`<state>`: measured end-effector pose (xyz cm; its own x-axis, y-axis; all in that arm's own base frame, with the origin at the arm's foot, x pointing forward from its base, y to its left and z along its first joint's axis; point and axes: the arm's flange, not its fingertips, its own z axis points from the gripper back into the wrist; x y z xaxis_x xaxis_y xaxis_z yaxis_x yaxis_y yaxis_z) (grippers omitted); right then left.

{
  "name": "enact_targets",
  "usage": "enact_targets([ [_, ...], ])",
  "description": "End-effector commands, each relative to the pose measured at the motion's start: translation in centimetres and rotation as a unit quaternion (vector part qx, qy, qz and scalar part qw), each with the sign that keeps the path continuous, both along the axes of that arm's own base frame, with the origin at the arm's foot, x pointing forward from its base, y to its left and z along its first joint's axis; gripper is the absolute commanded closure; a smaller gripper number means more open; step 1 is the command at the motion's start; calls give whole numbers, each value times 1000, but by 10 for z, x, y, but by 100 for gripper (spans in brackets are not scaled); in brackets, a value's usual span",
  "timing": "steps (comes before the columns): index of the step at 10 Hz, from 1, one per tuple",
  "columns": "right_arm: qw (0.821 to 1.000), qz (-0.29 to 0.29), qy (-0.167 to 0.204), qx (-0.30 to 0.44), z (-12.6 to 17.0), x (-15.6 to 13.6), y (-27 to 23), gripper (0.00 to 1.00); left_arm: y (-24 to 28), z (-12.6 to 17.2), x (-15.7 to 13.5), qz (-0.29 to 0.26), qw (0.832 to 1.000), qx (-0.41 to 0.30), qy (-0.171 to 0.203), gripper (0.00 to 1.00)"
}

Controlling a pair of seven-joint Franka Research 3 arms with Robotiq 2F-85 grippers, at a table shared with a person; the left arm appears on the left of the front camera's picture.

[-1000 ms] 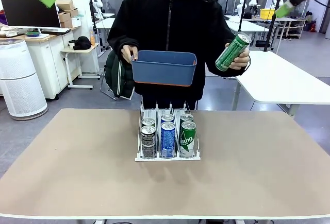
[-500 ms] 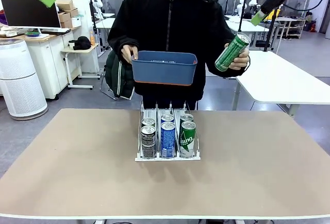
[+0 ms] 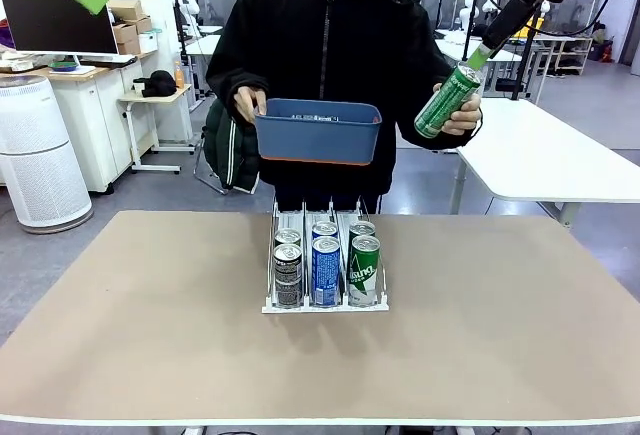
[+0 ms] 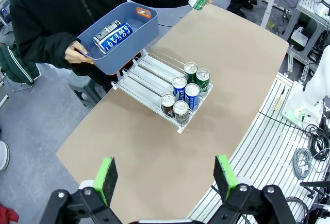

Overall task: Fill the beverage cans into the dispenser.
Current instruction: Pick up the Sprite handed by the human.

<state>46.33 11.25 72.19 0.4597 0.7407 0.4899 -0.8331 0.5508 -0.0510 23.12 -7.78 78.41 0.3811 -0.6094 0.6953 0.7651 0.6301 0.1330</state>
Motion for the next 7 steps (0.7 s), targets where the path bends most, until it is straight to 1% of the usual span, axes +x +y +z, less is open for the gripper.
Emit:
enact_targets([
  [1,1000,-5,6,-2,-2,4,1,0,-1,0,0,4,1000,-5,1,0],
  [7,1000,7,20,8,-13,18,0,0,-1,0,0,4,1000,-5,1,0],
])
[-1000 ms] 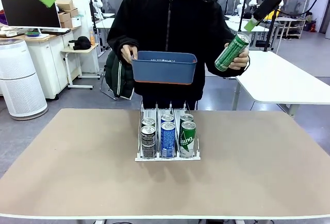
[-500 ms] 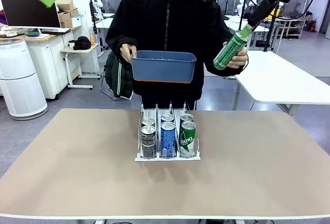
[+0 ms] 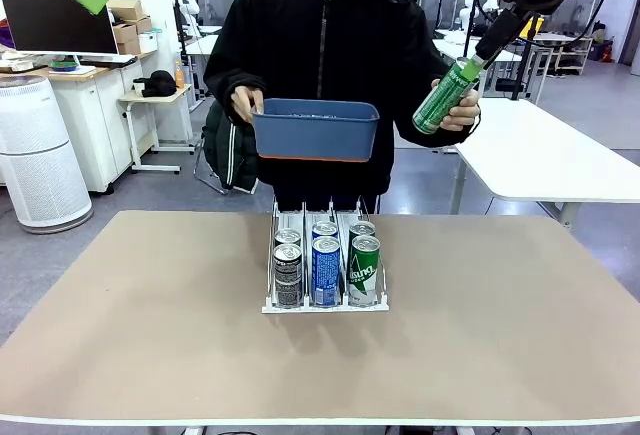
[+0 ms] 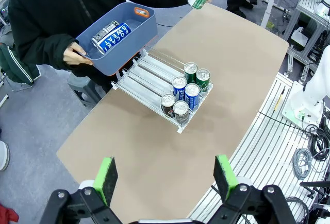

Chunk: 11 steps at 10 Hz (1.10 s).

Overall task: Fill the beverage cans into the dispenser.
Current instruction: Pick up the Sprite handed by the human.

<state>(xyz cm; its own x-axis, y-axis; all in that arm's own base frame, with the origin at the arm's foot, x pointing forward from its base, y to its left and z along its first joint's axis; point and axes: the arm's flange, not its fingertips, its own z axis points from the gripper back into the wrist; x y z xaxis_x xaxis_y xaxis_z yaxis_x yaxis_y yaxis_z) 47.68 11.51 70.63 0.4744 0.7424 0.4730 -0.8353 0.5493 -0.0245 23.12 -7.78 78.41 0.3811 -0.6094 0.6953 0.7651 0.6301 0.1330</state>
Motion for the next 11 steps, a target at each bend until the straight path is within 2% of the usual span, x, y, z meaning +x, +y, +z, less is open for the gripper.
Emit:
enact_targets([
  [1,1000,10,3,12,1,9,0,0,-1,0,0,4,1000,-5,1,0],
  [11,999,21,25,30,-19,29,15,0,-1,0,0,4,1000,-5,1,0],
])
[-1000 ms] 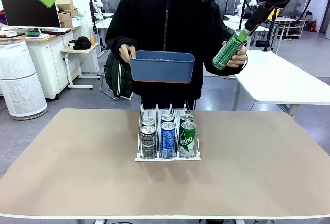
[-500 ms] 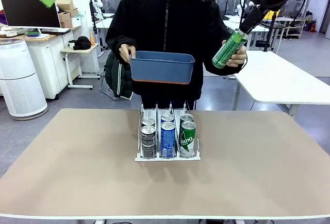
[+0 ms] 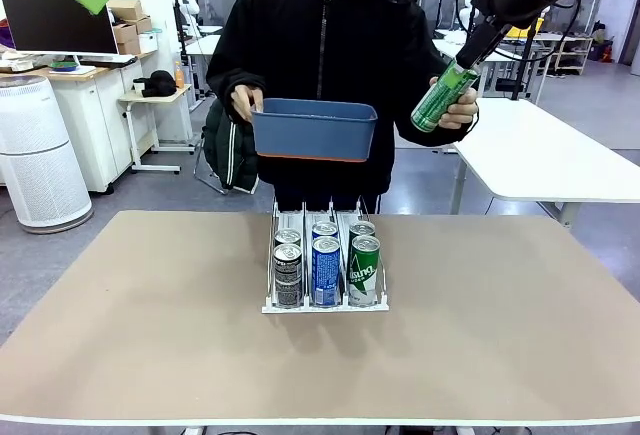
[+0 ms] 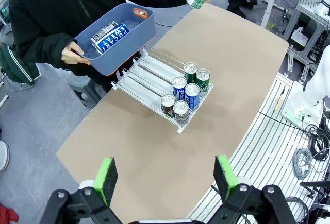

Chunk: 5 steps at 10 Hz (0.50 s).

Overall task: Fill the beverage cans into the dispenser.
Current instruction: Pick up the Sprite handed by the human.

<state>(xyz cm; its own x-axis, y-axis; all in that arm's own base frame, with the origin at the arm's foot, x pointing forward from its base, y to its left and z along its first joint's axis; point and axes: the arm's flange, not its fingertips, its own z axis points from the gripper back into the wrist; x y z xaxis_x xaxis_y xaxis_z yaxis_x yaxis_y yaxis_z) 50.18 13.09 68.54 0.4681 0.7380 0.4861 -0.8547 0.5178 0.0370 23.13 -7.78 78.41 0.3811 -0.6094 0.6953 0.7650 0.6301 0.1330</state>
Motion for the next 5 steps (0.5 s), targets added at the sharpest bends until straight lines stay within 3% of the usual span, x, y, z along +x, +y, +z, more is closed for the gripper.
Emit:
enact_targets([
  [1,1000,-12,4,2,2,4,-1,0,-1,0,0,4,1000,-5,1,0],
  [2,1000,0,0,0,0,0,0,0,-1,0,0,4,1000,-5,1,0],
  [5,1000,-13,-2,14,0,1,-3,27,-1,0,0,4,1000,-5,1,0],
])
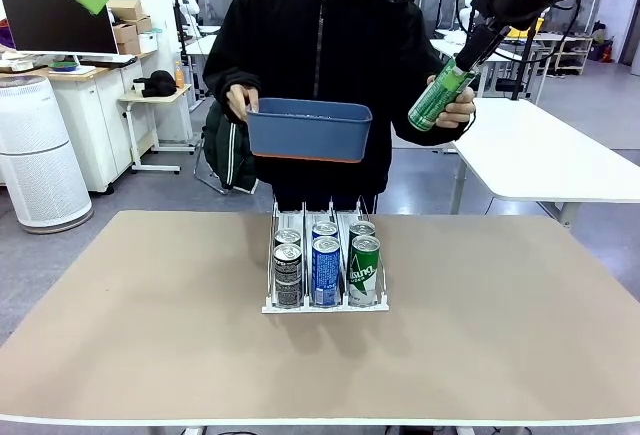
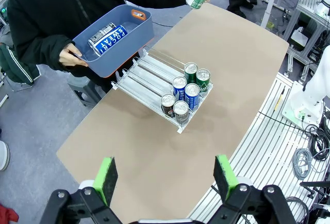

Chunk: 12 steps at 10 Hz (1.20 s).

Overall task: Fill the beverage cans into the dispenser.
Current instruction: Pick up the Sprite handed by the human.

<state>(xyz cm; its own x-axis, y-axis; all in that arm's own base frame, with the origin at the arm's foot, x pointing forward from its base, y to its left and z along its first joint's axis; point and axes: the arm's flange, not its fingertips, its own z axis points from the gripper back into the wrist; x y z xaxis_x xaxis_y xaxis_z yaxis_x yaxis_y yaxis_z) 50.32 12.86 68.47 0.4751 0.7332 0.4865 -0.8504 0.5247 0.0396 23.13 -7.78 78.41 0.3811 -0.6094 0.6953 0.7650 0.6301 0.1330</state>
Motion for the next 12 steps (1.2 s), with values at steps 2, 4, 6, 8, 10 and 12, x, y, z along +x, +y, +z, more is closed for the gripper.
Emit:
enact_targets([
  [2,1000,-8,-8,21,0,-2,0,47,-1,0,0,4,1000,-5,1,0],
  [4,999,-4,-15,30,1,-1,1,66,-1,0,0,4,1000,-5,1,0],
  [6,999,4,-20,35,1,-2,2,86,-1,0,0,4,1000,-5,1,0],
  [8,999,18,-23,22,0,-4,3,100,-1,0,0,4,1000,-5,1,0],
  [10,999,28,-14,18,0,-5,0,62,-1,0,0,4,1000,-5,1,0],
  [12,999,30,-4,14,-1,-4,2,81,-1,0,0,4,1000,-5,1,0],
])
